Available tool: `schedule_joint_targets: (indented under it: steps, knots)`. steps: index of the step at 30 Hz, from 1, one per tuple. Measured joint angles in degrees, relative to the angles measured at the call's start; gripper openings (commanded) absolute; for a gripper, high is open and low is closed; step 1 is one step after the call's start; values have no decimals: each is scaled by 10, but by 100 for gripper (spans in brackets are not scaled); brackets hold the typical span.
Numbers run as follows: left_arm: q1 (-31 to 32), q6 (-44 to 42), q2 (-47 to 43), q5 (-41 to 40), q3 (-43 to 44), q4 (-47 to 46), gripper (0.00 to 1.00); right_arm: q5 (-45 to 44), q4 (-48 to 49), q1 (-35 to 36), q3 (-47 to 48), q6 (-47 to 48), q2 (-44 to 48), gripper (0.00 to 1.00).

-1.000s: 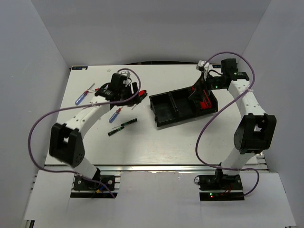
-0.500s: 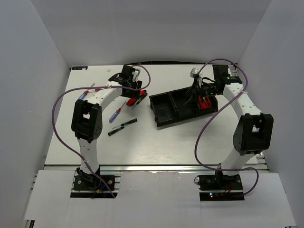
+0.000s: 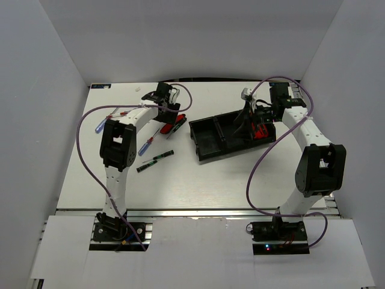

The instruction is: Sort the tools into containers

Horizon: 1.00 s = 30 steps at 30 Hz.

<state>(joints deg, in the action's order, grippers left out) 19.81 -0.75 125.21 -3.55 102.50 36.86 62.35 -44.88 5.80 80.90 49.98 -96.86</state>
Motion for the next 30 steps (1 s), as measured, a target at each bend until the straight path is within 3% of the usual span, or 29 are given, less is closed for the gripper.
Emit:
schedule_joint_targets:
  steps: [17, 30]
  knots:
    - [-2, 13, 56, 24, 26, -1, 64, 5, 1, 0, 0, 0, 0, 89]
    - [-10, 45, 62, 23, 37, -3, 31, 4, -20, 0, 8, 14, 0, 89]
